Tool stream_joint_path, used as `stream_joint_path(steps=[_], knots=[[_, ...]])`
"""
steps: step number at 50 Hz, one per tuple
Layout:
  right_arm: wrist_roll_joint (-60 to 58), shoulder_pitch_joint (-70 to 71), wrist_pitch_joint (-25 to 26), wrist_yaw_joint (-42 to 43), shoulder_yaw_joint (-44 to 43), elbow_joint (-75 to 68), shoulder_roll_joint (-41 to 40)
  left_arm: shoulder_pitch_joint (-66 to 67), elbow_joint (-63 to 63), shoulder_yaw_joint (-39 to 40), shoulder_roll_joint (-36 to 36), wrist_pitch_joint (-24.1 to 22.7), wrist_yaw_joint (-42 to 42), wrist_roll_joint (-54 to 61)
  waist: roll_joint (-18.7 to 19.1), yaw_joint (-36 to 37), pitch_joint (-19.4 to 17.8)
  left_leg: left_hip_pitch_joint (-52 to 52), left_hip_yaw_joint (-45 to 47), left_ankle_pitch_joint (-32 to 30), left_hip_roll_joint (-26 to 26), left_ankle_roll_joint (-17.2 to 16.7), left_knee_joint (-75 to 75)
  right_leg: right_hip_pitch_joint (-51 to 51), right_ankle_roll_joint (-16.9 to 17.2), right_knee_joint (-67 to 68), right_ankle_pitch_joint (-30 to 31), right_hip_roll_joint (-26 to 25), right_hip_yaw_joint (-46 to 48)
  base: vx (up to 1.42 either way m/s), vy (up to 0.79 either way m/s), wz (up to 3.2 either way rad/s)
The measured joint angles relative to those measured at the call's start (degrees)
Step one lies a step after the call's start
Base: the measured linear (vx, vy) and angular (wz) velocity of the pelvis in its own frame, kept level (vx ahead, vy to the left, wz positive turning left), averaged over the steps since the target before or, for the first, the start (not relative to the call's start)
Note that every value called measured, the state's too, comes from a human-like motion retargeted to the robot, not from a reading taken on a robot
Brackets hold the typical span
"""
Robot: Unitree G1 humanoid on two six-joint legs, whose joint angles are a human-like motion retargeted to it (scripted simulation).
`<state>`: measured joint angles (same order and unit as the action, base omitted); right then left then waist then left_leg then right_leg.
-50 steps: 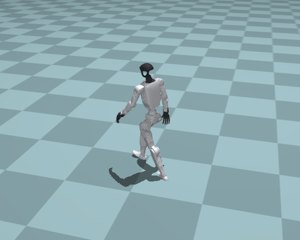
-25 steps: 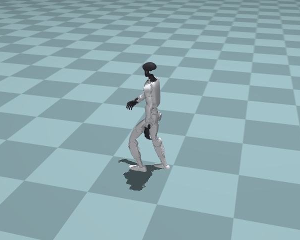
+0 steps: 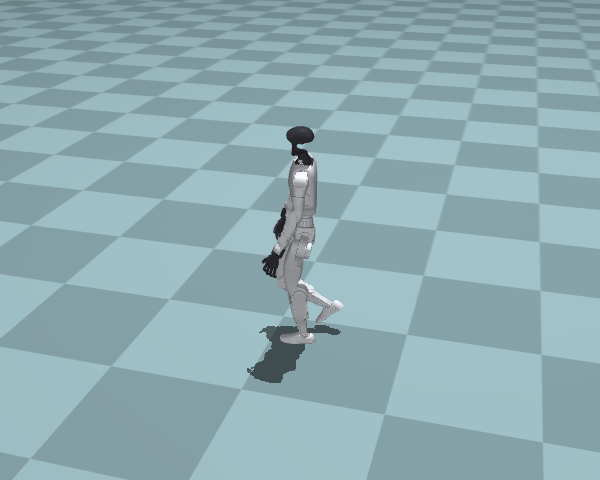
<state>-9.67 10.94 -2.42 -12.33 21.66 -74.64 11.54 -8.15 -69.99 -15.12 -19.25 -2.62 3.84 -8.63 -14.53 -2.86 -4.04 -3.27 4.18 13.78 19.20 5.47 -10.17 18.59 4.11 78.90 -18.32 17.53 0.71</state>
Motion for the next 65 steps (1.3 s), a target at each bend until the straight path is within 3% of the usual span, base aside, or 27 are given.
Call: stream_joint_path(steps=[5,12,15,20,27,29,31,35,39,45,50,53,57,61,63,65], knots=[[-0.76,-7.28,0.22,0.62,-2.24,-0.54,1.86,-7.53,4.53,0.69,-2.79,-1.31,-2.23,2.72,3.13,-4.88,-3.38,13.27,-10.27,2.11,-1.16,-0.94,7.14,6.54,-0.61,-14.13,-4.0,-2.95,1.61,0.76,0.02,1.48],[-1.94,-13.1,1.78,0.76,-4.6,-2.28,2.41,-14.6,9.22,1.63,-5.3,-3.28,-3.0,4.25,7.68,-7.67,-5.9,24.4,-19.57,6.99,-6.73,-1.51,8.79,7.51,5.12,-51.71,3.54,-13.34,-0.25,0.71,-0.04,1.1],[-2.57,-14.41,2.27,0.32,-5.29,-3.2,1.86,-14.85,9.61,1.66,-4.94,-3.4,-3.05,3.96,7.89,-7.94,-5.25,26.85,-20.21,8.86,-7.04,-1.83,6.45,7.83,6.09,-57.06,4.83,-14.8,-1.62,0.72,-0.07,0.78],[-3.03,-13.93,3.29,0.1,-6.05,-5.36,0.66,-10.73,6.71,2.18,-1.6,-2.4,-2.04,2.24,9.47,-8.3,-5.02,28.99,-19.52,11.03,-9.32,-3.33,-6.66,5.48,3.71,-47.46,7.39,-17.37,-1.12,0.74,-0.1,0.68],[2.05,-6.84,3.17,2.25,-5.49,-2.85,0.79,-1.44,-4.84,-2.89,5.72,-0.18,2.71,-5.89,17.31,-6.73,-5.31,12.81,-15.59,-3.8,-16.64,-14.79,-51.07,-2.9,-4.24,-44.3,2.64,-25.99,3.05,0.61,-0.11,0.63],[3.56,-3.68,2.65,4.11,-5.41,-0.87,1.73,0.57,-7.23,-4.83,6.85,0.65,4.06,-8.57,18.06,-5.03,-5.16,6.38,-12.25,-3.2,-19.48,-13.53,-59.49,-5.79,-5.15,-46.21,1.49,-27.02,3.56,0.55,-0.12,0.45],[4.84,-0.32,2.04,6.44,-5.43,1.12,2.83,2.69,-8.74,-6.11,7.44,1.17,4.79,-10.52,18.14,-2.96,-5.1,0.16,-8.55,1.22,-22.53,-10.57,-65.13,-8.89,-5.43,-48.17,0.37,-27.35,3.84,0.55,-0.12,0.34],[7.02,7.14,0.96,10.41,-6.17,4.87,5.5,6.96,-9.34,-6.39,7.16,1.15,4.97,-11.78,17.27,1.51,-5.27,-10.74,-1.87,9.76,-27.06,-5.54,-65.84,-15.84,-5.34,-53.58,-1.28,-26.6,3.49,0.56,-0.09,0.16],[8.96,13.44,-0.11,13.29,-7.2,8.85,8.17,10.59,-8.03,-4.87,6.49,0.64,3.69,-10.52,15.92,4.97,-6.32,-17.42,3.46,13.05,-28.66,-4.08,-54.1,-22.67,-5.01,-57.89,-3.71,-24.79,2.72,0.6,-0.03,0.12],[9.55,20.27,-1.31,15.29,-7.71,12.46,10.75,12.72,-6.63,-2.98,6.38,-0.24,1.98,-9.38,13.48,6.82,-6.92,-19.98,8.85,7.47,-24.96,-6.04,-22.11,-30.56,-3.89,-62.99,-7.29,-21.47,3.15,0.62,0.06,0.35],[8.17,20.72,-1.54,15.2,-7.43,13.36,9.79,12.78,-6.49,-1.57,7.17,-0.08,1.27,-9.19,12.97,6.83,-5.08,-20.9,10.88,4.71,-23.37,-6.17,-10.49,-32.27,-3.43,-60.12,-11.51,-20.65,3.41,0.62,0.1,0.44],[7.16,17.89,-1.4,14.53,-6.82,12.34,7.83,12.37,-7.05,-0.9,7.95,0.41,0.92,-9.06,11.43,6.61,-3.82,-20.98,11.38,2.39,-21.54,-4.39,-14.07,-32.35,-2.23,-54.16,-11.88,-18.4,2.6,0.62,0.09,0.53],[4.77,12.59,-0.71,11.2,-5.69,7.69,3.99,9.91,-8.59,-0.34,7.59,1.52,1.4,-7.99,6.82,6.92,-2.63,-18.96,12.36,0.77,-16.46,-1.13,-18.64,-29.61,1.72,-39.27,-7.26,-13.31,1.06,0.61,0.09,0.51],[2.37,6.91,0.11,6.68,-3.75,1.42,0.34,6.62,-8.15,-1.51,6.17,1.78,2.24,-6.19,1.26,5.56,-2.35,-13.37,11.1,0.27,-7.47,2.17,-13.46,-21.77,5.96,-18.54,4.87,-5.53,-0.44,0.58,0.08,0.73],[0.98,4.26,0.66,5.07,-2.89,-1.07,-0.59,4.83,-6.77,-2.28,5.11,1.72,2.27,-5.89,0.2,4.24,-2.73,-9.63,9.13,0.02,-4.33,2.84,-9.86,-17.57,5.91,-10.07,8.36,-2.76,-0.74,0.6,0.07,0.86],[-0.38,1.02,1.14,4.32,-2.27,-2.92,-1.04,3.32,-5.2,-3.05,4.19,1.46,1.64,-5.8,-0.32,2.67,-3.24,-6.25,6.92,0.9,-1.88,3.03,-8.22,-13.85,4.53,-3.58,7.13,-0.17,-0.56,0.6,0.06,0.93]])
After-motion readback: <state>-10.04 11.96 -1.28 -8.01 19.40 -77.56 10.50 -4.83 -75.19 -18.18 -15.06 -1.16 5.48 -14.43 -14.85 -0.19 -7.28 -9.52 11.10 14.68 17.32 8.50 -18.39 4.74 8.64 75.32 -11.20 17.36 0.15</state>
